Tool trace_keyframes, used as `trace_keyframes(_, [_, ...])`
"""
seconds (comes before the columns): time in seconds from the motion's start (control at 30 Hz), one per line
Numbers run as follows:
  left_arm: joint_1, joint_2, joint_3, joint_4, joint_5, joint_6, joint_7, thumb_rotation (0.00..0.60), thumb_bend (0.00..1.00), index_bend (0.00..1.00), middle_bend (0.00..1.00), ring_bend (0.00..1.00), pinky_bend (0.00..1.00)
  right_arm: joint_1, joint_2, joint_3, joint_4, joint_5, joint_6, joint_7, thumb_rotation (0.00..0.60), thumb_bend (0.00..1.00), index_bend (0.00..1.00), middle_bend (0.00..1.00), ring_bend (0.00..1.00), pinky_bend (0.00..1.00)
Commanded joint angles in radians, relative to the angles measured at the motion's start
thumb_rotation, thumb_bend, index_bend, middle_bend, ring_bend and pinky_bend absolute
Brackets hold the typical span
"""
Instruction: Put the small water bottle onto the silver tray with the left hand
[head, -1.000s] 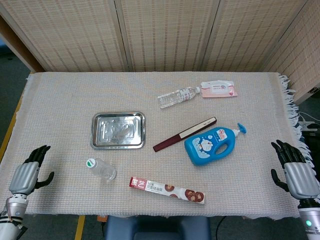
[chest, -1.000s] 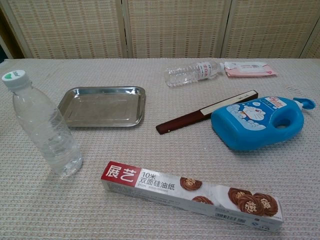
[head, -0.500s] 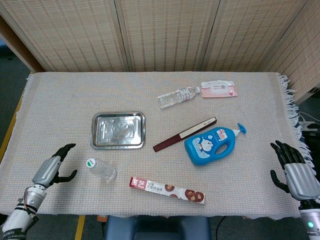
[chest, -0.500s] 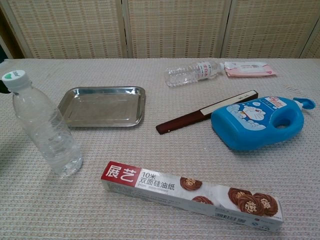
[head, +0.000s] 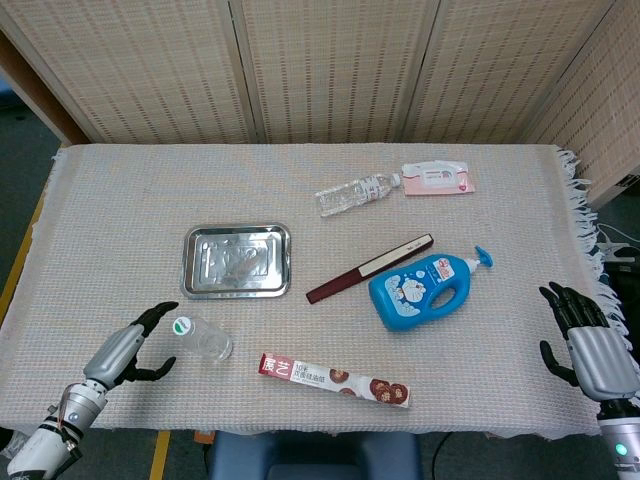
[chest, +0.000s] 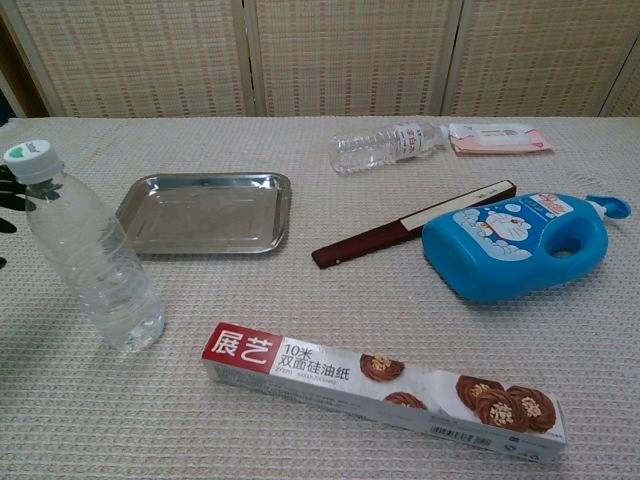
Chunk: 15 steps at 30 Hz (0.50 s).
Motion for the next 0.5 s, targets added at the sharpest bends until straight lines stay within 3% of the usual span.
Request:
trace_keyframes(0.03, [-0.004,-0.015,0.008,-0.007,-0.001,0.001,0.001,0.600,0.40,0.00,0.00,0.00,0.10,0.001,0.001,0.000,-0.001,0.000,-0.001,0.001,0.600,0.25,0.00,0.00,0.00,0.09])
trace_keyframes(0.5, [-0.031,-0.222,-0.001,0.085,-0.065,0.056,0.060,0.600,0.40,0.00,0.00,0.00,0.10,0.007,0.003,-0.003,-0.003,0.004,-0.015,-0.004,0.600,0.25,0.00,0.00,0.00,0.09])
